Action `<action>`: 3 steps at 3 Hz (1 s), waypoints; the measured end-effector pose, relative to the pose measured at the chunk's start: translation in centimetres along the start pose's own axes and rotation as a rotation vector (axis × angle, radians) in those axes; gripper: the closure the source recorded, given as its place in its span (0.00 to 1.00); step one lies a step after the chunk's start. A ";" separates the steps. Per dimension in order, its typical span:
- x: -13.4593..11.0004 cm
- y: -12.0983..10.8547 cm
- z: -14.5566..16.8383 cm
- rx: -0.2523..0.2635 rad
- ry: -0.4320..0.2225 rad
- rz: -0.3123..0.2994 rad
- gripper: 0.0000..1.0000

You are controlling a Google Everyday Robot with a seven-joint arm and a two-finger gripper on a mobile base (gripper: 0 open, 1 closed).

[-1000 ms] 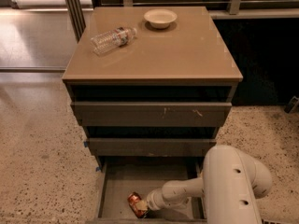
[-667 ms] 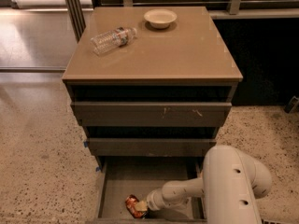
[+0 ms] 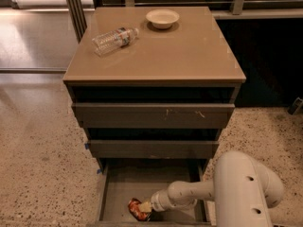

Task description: Pick coke can from bottom drawer and place on counter

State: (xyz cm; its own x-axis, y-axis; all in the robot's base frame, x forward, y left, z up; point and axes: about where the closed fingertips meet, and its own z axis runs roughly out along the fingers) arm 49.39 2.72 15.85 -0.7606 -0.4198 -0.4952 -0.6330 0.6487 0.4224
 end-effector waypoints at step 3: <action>-5.0 -11.4 -13.2 -0.156 -0.323 0.076 1.00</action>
Offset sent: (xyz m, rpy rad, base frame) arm 0.0580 -0.1324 0.0969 0.4409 0.0172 0.0058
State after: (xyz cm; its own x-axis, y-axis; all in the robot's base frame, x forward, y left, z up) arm 58.56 -10.96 23.49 -0.7375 -0.1360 -0.6615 -0.6097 0.5553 0.5656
